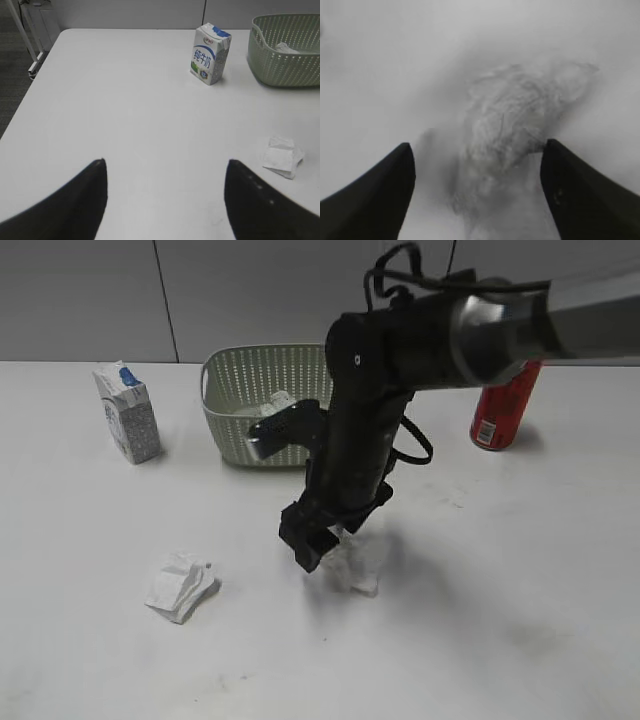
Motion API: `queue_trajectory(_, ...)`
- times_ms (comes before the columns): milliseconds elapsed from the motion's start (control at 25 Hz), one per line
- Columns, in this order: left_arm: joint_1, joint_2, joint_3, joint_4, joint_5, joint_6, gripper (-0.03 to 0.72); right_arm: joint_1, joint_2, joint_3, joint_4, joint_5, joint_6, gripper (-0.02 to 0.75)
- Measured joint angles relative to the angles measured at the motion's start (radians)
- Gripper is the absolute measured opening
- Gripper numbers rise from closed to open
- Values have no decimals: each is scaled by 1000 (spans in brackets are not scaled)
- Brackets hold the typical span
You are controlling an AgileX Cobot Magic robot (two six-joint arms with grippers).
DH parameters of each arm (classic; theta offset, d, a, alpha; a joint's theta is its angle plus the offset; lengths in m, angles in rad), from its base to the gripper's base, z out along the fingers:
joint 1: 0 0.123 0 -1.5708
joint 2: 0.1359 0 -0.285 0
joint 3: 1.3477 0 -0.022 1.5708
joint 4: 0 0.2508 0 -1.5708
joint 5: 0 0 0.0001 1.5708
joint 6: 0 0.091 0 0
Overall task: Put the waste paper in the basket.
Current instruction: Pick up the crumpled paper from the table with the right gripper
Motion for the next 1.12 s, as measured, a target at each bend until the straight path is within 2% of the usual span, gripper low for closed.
queue_trajectory(280,0,0,0,0,0,0,552,0,73,-17,-47,8,40,587)
queue_trajectory(400,0,0,0,0,0,0,552,0,75,-22,-52,11,41,538)
queue_trajectory(480,0,0,0,0,0,0,552,0,77,-24,-56,9,41,456)
queue_trajectory(680,0,0,0,1,0,0,552,0,94,-63,-49,32,42,104)
queue_trajectory(720,0,0,0,1,0,0,552,0,101,-84,-45,53,42,67)
queue_trajectory(960,0,0,0,1,0,0,552,0,109,-344,-41,208,42,33)
queue_trajectory(1120,0,0,0,2,0,0,552,0,109,-578,-68,202,42,32)
